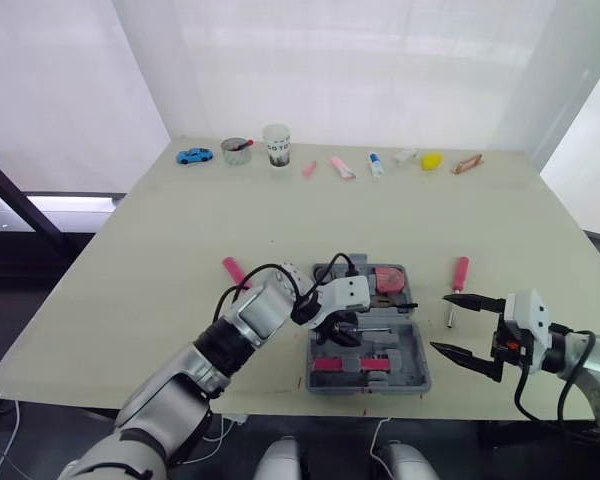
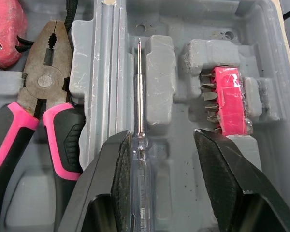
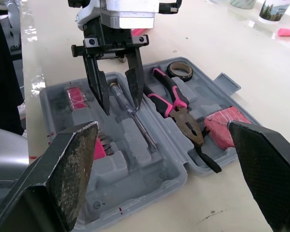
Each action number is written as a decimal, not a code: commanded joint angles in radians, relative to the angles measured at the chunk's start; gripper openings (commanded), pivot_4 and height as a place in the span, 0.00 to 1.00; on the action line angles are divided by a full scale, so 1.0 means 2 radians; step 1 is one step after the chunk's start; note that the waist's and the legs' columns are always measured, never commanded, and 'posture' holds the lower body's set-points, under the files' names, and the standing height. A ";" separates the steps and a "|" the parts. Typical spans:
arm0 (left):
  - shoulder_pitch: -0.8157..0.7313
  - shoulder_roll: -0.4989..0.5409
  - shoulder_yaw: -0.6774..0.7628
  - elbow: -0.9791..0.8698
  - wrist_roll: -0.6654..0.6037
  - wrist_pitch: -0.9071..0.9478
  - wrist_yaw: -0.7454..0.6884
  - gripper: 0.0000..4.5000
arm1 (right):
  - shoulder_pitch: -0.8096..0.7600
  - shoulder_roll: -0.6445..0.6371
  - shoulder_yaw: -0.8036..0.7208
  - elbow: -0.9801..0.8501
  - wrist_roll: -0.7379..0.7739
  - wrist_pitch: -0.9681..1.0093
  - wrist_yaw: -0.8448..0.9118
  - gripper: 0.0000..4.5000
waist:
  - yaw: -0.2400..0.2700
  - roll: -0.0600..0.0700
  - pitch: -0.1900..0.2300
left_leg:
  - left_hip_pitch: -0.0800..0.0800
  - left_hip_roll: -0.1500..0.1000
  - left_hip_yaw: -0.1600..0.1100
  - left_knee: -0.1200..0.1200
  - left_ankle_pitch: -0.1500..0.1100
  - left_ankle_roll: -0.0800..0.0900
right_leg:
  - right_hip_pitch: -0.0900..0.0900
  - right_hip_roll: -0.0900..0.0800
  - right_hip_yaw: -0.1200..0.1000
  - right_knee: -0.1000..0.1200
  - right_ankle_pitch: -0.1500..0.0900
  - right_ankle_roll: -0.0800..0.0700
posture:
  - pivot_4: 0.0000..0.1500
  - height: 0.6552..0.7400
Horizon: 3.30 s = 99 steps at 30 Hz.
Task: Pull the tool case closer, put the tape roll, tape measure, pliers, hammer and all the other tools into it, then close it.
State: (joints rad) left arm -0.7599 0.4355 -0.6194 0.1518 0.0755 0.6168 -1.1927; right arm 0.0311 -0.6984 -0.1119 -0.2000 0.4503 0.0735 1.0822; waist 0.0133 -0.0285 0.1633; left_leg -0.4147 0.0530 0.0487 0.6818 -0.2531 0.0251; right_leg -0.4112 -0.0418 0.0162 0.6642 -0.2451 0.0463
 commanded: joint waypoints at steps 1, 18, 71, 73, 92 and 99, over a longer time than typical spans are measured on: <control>-0.003 0.002 0.006 -0.009 0.006 -0.009 0.008 0.51 | -0.005 0.001 -0.002 -0.020 0.005 -0.002 -0.002 1.00 | 0.000 0.000 0.000 | 0.000 0.000 0.000 0.000 0.000 0.000 | 0.000 0.000 0.000 0.000 0.000 0.000 | 1.00 1.00; -0.009 0.027 0.109 -0.039 -0.069 -0.036 -0.009 0.51 | 0.002 -0.002 -0.006 -0.032 0.016 0.003 -0.006 1.00 | 0.000 0.000 0.000 | 0.000 0.000 0.000 0.000 0.000 0.000 | 0.000 0.000 0.000 0.000 0.000 0.000 | 1.00 1.00; 0.050 -0.061 0.127 0.270 -0.027 -0.346 -0.038 0.02 | -0.007 -0.002 -0.007 -0.041 0.035 0.013 -0.003 1.00 | 0.000 0.000 0.000 | 0.000 0.000 0.000 0.001 0.000 0.000 | 0.000 0.001 0.000 0.000 0.000 0.000 | 1.00 1.00; 0.054 -0.058 0.124 0.276 -0.020 -0.342 -0.037 0.02 | -0.006 -0.002 -0.007 -0.040 0.034 0.011 -0.003 1.00 | 0.000 0.000 0.000 | 0.000 0.000 0.000 0.001 0.000 0.000 | 0.000 0.001 0.000 0.000 0.000 0.000 | 1.00 1.00; 0.079 -0.048 0.119 0.283 -0.007 -0.345 -0.013 0.02 | -0.004 -0.001 -0.009 -0.020 0.031 -0.006 0.006 1.00 | -0.001 0.005 -0.010 | 0.002 0.001 -0.001 0.001 0.000 0.000 | 0.002 0.003 0.002 0.000 -0.001 -0.002 | 1.00 1.00; 0.079 -0.054 0.184 0.228 -0.071 -0.347 0.004 0.02 | 0.004 0.013 -0.024 -0.016 0.043 -0.005 -0.012 1.00 | -0.001 0.005 -0.009 | 0.001 0.001 -0.001 0.001 0.000 0.000 | 0.001 0.004 0.003 0.000 -0.001 -0.001 | 1.00 1.00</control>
State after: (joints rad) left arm -0.6087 0.3228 -0.3042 0.6454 -0.0263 -0.0729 -1.2112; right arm 0.0386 -0.6767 -0.1193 -0.2170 0.5132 0.0754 1.0719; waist 0.0113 -0.0187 0.1449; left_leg -0.4130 0.0547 0.0476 0.6840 -0.2531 0.0253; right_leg -0.4087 -0.0347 0.0231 0.6646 -0.2459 0.0436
